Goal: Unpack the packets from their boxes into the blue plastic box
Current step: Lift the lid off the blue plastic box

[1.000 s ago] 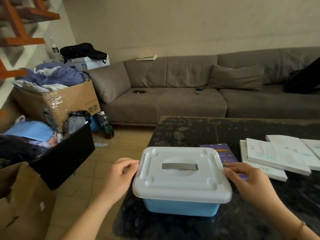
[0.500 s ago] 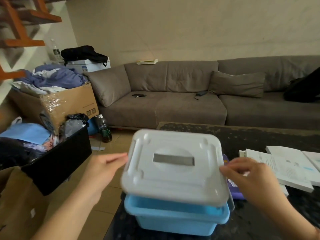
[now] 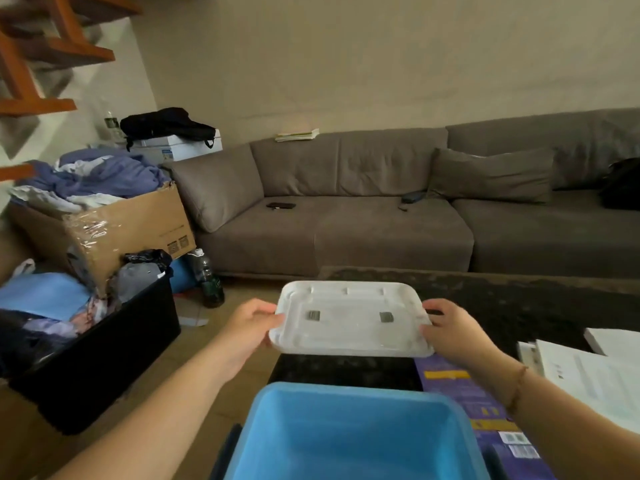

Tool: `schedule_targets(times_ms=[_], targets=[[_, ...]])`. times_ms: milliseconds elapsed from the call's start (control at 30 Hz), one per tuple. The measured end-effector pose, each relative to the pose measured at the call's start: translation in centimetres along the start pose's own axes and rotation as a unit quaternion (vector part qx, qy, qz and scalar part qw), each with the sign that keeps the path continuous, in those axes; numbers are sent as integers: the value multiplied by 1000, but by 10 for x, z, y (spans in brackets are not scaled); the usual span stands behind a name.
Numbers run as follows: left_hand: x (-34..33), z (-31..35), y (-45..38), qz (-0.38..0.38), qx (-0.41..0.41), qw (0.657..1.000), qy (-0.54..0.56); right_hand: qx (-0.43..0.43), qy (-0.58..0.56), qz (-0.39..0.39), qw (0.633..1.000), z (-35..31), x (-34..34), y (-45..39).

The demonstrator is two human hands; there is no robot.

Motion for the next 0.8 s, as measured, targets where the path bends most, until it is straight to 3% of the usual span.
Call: schedule_targets(times_ms=[233,433,533,600,700,800], targets=[[-13,-80,-31,-8,62,995,-73,43,319,-99,941,44,-57,-53],[-22,-89,-26,31,36,997,-64,62,386,-83,917,52,-61,-47],[-13,-78,-17,6,10,993,-115,86,317,-39,944,50,-34,-42],[3,-55,3,-9,-34,989,-146,110,278,-13,954,56,-4,-24],[30,-3,61,-60,-175,974,-134,166,358,-48,918,85,26,27],[33,45,131,-204,-299,905,-223,154,464,-112,865,115,34,70]])
Point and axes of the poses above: each hand's wrist, its own y-axis away from the middle knuckle, its own x-axis out of the back of the hand, z = x × y, the point moved 4 cm from there along -y, towards the middle knuckle, and after that the axes turned 10 degrees about -x, right-handed, at the moved point
